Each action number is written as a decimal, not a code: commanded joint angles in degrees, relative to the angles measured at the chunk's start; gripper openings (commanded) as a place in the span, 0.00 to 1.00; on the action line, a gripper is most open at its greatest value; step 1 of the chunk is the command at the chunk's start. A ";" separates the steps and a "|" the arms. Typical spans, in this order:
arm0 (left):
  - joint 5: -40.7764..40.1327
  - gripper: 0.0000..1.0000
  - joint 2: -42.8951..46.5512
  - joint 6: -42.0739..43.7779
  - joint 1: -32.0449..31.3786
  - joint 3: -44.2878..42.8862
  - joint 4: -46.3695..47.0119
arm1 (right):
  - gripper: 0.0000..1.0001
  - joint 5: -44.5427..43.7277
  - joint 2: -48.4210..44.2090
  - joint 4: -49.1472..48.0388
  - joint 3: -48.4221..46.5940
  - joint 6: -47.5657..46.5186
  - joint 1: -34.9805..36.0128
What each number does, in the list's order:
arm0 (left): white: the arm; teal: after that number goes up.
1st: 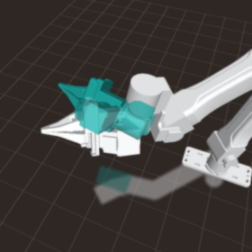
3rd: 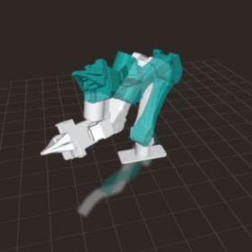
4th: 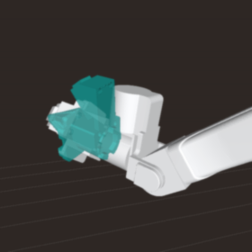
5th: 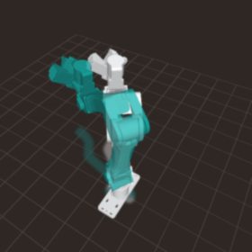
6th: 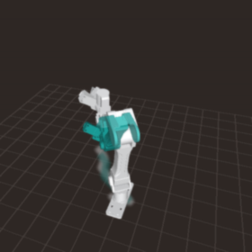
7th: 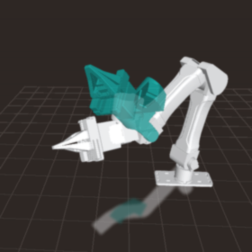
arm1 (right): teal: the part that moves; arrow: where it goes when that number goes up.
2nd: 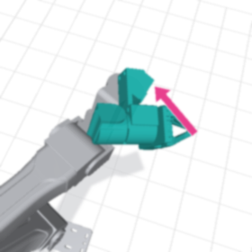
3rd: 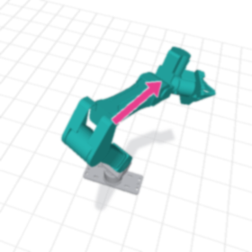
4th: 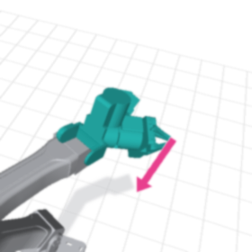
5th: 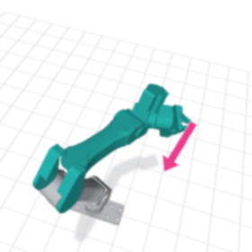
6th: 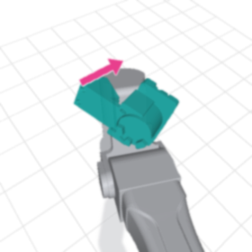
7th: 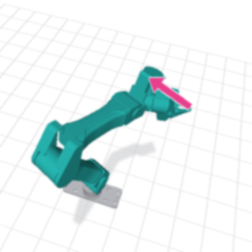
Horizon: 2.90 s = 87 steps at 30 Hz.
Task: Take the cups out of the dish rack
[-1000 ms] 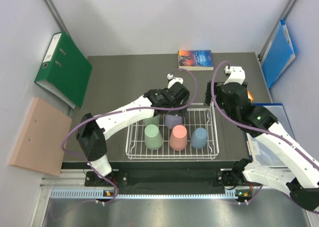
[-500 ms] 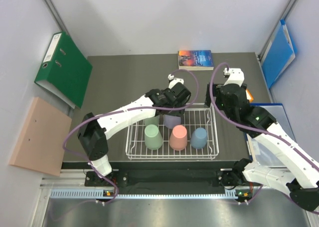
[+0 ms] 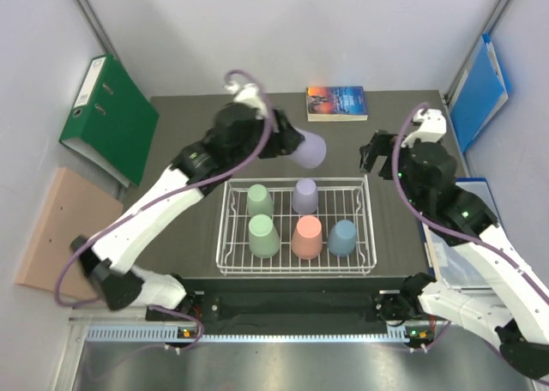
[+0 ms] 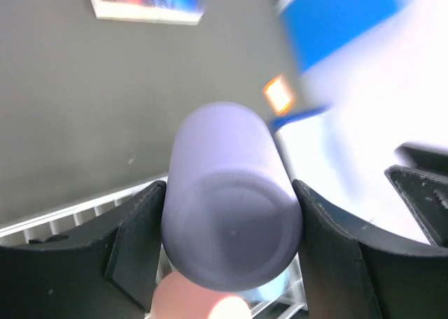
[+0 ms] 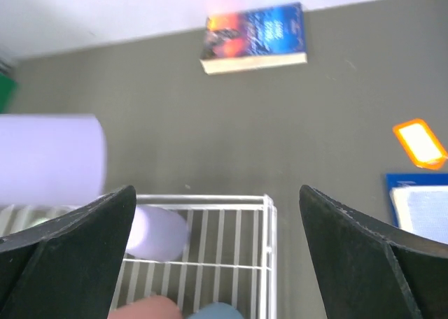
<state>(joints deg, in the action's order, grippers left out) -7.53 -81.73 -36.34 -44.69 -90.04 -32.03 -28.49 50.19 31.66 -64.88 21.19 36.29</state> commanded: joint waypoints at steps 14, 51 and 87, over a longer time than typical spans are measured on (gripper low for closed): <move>44.79 0.00 7.03 -40.29 18.50 31.32 73.67 | 0.94 43.95 -0.97 -30.32 9.14 20.44 -12.29; 18.75 0.99 9.30 -14.47 17.62 17.26 13.25 | 0.00 20.27 14.74 -4.95 -16.84 6.94 -18.09; -7.59 0.97 5.19 -12.97 16.04 14.98 -16.93 | 0.00 8.10 77.15 21.87 -53.50 5.27 -35.32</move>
<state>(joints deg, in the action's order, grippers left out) -15.46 -75.05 -50.54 -28.27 -73.69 -50.54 -21.71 124.73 53.32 -115.28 27.00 2.48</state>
